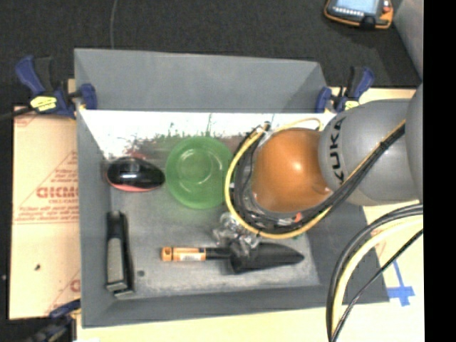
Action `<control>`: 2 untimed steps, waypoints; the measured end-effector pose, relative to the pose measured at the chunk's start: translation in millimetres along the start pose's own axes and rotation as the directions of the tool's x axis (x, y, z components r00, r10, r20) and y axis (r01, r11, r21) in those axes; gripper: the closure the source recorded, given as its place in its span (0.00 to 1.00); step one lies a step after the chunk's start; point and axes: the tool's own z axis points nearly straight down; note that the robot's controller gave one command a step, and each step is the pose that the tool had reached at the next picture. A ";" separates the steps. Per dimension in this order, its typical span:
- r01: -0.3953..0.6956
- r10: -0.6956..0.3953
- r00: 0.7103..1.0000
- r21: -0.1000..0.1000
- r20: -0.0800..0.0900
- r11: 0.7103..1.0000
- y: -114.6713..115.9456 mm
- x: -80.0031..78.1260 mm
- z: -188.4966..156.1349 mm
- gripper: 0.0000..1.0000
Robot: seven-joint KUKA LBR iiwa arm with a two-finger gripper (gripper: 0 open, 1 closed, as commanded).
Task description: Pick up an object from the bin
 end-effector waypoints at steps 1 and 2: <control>-0.002 0.002 1.000 -0.006 -0.007 1.000 1.9 1.9 -15.7 1.00; -0.003 0.003 1.000 -0.005 -0.005 1.000 1.1 0.6 -61.9 1.00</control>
Offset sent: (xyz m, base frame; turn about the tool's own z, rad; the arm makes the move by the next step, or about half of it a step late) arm -0.0017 0.0003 0.0982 0.0006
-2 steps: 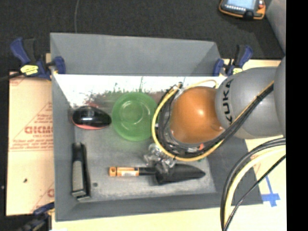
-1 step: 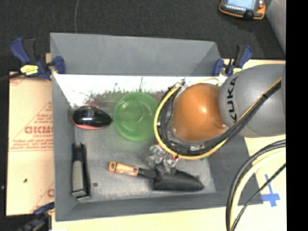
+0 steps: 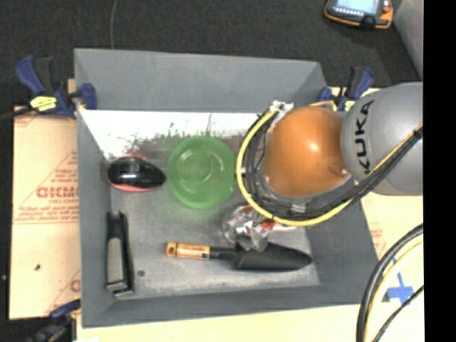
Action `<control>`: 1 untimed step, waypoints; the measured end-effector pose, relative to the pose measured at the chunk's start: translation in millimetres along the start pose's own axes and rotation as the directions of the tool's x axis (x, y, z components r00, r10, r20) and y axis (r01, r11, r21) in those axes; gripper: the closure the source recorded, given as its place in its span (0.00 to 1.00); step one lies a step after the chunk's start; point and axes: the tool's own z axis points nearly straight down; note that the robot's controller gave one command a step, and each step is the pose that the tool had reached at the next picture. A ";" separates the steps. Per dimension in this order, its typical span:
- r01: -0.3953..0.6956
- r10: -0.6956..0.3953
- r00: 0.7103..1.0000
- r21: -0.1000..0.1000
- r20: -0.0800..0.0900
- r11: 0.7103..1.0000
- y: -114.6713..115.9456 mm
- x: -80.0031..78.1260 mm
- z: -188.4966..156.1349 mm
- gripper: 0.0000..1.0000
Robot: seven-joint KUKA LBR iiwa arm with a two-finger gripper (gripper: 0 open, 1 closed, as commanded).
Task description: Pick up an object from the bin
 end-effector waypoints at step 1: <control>-0.001 0.001 1.000 0.006 0.006 1.000 -1.3 -1.6 -32.6 1.00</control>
Offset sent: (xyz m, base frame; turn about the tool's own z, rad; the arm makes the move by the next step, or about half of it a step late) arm 0.0013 0.0000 0.0648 0.0002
